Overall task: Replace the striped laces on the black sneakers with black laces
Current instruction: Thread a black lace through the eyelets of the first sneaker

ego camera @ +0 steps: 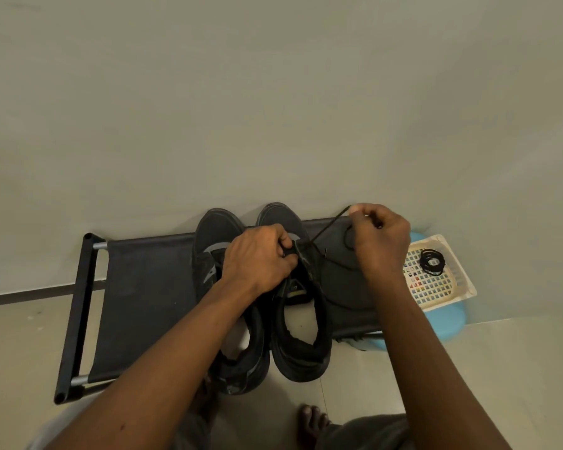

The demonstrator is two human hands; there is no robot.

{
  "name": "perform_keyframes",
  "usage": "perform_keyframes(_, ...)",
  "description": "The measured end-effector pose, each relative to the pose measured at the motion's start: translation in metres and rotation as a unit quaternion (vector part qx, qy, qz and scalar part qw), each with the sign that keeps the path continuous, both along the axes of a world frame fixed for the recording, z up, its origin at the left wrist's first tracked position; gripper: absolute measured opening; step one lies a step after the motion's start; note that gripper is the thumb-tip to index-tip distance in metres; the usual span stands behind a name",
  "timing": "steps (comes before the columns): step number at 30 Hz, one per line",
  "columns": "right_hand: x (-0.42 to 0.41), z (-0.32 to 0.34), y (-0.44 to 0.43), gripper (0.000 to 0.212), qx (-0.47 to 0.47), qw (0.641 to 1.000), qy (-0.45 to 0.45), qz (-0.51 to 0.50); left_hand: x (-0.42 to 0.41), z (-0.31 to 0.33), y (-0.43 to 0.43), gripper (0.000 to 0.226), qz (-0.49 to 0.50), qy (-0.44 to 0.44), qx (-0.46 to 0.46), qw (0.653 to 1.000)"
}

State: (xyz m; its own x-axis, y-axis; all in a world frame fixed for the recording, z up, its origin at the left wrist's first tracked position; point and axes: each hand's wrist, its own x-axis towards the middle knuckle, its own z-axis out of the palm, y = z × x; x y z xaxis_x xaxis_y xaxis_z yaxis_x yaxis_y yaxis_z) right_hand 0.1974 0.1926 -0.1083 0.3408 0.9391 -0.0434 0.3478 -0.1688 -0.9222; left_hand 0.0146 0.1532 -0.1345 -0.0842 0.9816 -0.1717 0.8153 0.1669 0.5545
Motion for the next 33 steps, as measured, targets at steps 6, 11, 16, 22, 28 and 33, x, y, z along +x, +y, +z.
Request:
perform_keyframes(6,0.012,0.007,0.01,0.012,-0.013,0.915,0.397,-0.066,0.001,0.002,0.001,0.016,0.003,-0.002,-0.009,1.0)
perform_keyframes(11,0.002,-0.006,0.007,0.012,-0.066,0.988,0.03,0.133,0.0,0.003,0.0,0.018,-0.003,0.009,-0.011,1.0)
perform_keyframes(16,-0.009,-0.016,-0.012,0.012,-0.113,0.9,-0.28,0.315,0.002,0.006,-0.001,0.026,-0.005,0.022,0.0,1.0)
perform_keyframes(22,-0.009,-0.015,-0.009,0.011,-0.106,0.925,-0.264,0.253,0.001,0.003,0.0,0.045,0.002,0.046,0.012,0.999)
perform_keyframes(28,0.0,-0.001,-0.003,0.015,-0.058,0.987,-0.136,0.065,-0.001,-0.001,0.003,0.074,-0.022,0.036,-0.002,0.999)
perform_keyframes(33,0.005,0.002,0.009,0.012,-0.042,0.973,0.219,-0.06,-0.002,-0.002,0.003,0.072,-0.034,0.045,-0.005,0.998)
